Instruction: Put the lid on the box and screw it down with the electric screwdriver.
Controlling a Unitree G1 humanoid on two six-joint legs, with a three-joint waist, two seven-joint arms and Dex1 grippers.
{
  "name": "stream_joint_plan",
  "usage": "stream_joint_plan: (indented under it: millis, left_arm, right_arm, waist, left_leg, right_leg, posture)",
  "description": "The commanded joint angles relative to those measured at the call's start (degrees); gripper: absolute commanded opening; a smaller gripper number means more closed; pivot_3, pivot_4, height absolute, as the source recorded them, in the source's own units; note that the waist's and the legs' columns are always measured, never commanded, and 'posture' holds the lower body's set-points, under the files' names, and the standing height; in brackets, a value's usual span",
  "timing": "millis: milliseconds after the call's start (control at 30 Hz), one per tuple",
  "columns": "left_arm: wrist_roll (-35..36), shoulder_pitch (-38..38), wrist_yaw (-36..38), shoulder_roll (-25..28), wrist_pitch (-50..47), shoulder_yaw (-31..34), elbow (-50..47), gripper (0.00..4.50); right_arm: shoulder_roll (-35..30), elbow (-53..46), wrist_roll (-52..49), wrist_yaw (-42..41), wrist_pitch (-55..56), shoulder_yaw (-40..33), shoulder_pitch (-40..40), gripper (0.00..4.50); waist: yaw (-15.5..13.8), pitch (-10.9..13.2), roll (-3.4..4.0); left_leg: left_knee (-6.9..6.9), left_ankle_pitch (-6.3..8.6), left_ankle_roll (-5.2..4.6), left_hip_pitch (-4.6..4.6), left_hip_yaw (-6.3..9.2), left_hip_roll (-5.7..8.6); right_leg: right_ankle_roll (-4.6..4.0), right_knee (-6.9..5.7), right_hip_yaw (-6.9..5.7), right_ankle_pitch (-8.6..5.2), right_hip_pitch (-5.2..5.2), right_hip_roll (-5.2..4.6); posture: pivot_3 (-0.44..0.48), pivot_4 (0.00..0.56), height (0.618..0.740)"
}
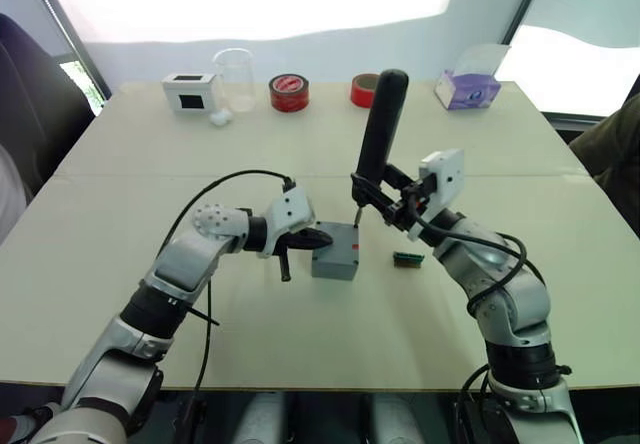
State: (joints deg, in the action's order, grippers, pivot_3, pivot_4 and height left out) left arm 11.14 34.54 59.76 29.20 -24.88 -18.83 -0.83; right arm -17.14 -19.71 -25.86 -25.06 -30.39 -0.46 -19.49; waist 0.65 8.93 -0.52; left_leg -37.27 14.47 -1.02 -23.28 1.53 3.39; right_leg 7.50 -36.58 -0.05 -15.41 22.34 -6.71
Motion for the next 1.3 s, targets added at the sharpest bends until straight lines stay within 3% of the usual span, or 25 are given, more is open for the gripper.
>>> stream_joint_plan:
  millis: [33,867,1100,1300]
  left_arm:
    - [-0.34,-0.09,0.42,0.22,-0.24,0.03,-0.92,0.0]
    - [-0.52,-0.75,-0.37,-0.96,-0.39,0.21,-0.52,0.0]
    - [-0.18,-1.18,-0.3,-0.62,-0.78,0.66,-0.85,0.0]
    - [3.78,-1.81,-1.54,-3.1,-3.17,3.86,-1.49,0.0]
  right_arm:
    - [-0.58,3.5,1.49,-0.87,-3.56,4.03,4.0,1.82]
    - [-2.66,3.54,2.37,-3.42,-2.33,3.57,2.03,1.82]
    - [-5.66,-2.22,-7.82,-5.6,-7.74,-4.22,-8.54,1.82]
    - [-9.42,-0.65,-19.48,-1.39,-17.48,-14.07,-24.62,1.82]
  waist:
    - [0.02,-0.07,0.0]
    - [-0.05,-0.17,-0.01]
    - [-0.15,-0.03,0.08]
    - [-0.07,0.31,0.34]
  left_leg:
    - [0.04,0.0,0.0,0.01,0.0,0.0]
    - [0.14,0.0,0.01,0.11,0.1,-0.03]
    - [0.16,0.0,0.02,-0.08,0.12,-0.03]
    - [0.17,-0.02,0.05,-0.49,0.09,0.0]
  right_leg:
    - [0.0,0.04,0.0,0.0,-0.01,0.0]
    - [0.0,0.3,-0.11,0.01,-0.03,-0.01]
    - [-0.01,0.33,-0.13,0.02,-0.01,-0.06]
    - [-0.01,0.31,-0.1,0.04,0.42,-0.11]
  posture:
    - [0.0,0.15,0.74]
    - [0.0,0.15,0.74]
    - [0.0,0.15,0.74]
    - [0.0,0.15,0.74]
